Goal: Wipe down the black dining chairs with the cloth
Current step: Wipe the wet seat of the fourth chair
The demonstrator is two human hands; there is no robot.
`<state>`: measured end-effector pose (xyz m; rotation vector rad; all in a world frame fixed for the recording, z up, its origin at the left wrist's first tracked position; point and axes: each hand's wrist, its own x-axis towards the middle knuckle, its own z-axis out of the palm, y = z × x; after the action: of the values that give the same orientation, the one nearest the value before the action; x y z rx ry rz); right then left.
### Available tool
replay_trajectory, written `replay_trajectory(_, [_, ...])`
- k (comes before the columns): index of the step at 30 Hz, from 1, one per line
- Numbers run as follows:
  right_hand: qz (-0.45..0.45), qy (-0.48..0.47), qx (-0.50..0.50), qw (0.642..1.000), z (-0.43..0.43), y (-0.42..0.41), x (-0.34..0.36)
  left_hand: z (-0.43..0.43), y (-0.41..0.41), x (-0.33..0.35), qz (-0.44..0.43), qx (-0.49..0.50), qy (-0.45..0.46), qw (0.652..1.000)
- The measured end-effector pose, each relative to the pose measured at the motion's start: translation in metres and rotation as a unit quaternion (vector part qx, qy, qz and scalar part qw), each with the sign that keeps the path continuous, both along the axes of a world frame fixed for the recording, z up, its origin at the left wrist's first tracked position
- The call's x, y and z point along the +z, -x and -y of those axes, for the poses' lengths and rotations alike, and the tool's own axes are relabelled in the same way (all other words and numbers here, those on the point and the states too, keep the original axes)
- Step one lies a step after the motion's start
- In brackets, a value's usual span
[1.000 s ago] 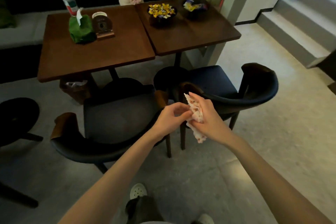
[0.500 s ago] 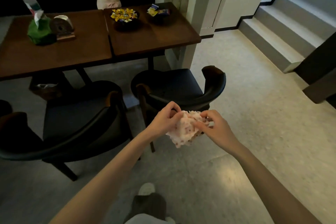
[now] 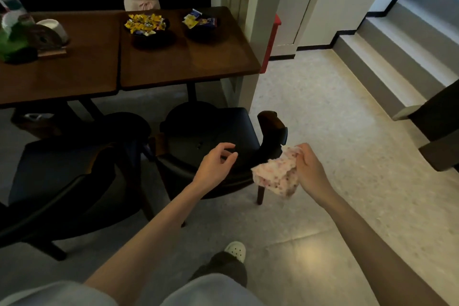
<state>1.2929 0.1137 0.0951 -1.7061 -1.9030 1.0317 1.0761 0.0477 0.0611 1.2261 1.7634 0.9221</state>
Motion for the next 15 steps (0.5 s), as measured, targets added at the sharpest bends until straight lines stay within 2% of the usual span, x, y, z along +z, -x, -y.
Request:
replay_trajectory(3, [0.037, 0.011, 0.003, 0.999, -0.048, -0.013, -0.002, -0.022, 0.011, -0.019, -0.06, 0.101, 0.027, 0.993])
replay_trajectory(5, [0.054, 0.009, 0.01, 0.998, -0.073, -0.018, -0.008, -0.027, 0.018, -0.031, -0.12, 0.162, 0.065, 0.977])
replay_trajectory(8, [0.075, 0.018, 0.029, 0.997, -0.105, -0.019, -0.026, -0.023, 0.021, -0.041, -0.161, 0.241, 0.122, 0.949])
replay_trajectory(11, [0.098, 0.058, 0.04, 0.993, -0.13, -0.015, -0.045, -0.016, 0.017, -0.049, -0.164, 0.311, 0.165, 0.922])
replay_trajectory(15, [0.115, 0.113, 0.068, 0.985, -0.158, -0.012, -0.068, -0.015, 0.003, -0.058, -0.122, 0.385, 0.204, 0.892])
